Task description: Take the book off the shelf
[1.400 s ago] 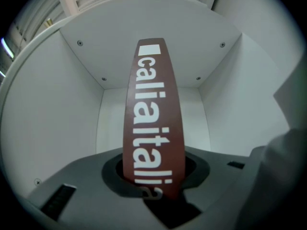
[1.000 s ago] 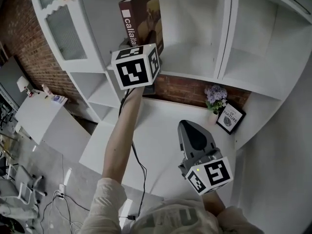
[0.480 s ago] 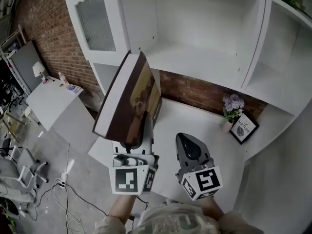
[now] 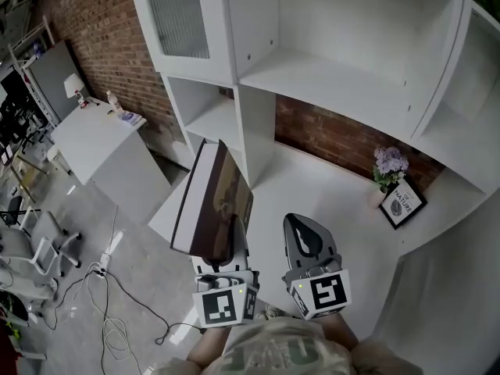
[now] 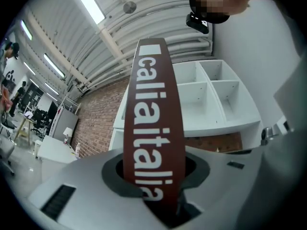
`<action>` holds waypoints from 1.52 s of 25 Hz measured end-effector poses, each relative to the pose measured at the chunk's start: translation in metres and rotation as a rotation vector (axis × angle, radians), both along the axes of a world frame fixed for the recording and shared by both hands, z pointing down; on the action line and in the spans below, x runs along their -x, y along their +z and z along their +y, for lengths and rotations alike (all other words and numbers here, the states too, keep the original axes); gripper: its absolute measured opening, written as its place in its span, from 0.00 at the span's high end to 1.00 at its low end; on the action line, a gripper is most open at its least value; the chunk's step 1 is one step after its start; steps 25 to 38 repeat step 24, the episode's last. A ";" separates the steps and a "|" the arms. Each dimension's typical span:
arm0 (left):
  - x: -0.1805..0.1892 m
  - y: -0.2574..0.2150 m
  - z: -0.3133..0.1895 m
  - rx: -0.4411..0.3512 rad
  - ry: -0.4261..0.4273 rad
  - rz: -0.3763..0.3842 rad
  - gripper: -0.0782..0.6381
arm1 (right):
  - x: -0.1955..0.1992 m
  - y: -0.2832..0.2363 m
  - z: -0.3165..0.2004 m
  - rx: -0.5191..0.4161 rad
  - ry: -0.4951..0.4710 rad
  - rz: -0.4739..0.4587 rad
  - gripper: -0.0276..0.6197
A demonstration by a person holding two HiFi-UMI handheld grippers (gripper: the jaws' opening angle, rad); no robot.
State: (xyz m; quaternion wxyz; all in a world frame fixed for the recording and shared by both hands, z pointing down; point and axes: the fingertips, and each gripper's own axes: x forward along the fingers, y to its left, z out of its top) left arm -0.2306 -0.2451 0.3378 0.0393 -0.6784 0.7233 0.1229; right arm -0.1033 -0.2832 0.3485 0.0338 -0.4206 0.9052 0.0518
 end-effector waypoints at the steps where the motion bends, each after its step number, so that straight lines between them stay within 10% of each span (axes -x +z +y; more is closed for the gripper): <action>1: 0.002 -0.001 0.000 -0.001 -0.007 -0.002 0.67 | 0.001 0.000 0.000 -0.001 0.000 0.002 0.93; 38: -0.021 -0.013 -0.009 0.002 0.018 -0.045 0.67 | -0.001 -0.008 0.001 -0.034 -0.015 0.021 0.93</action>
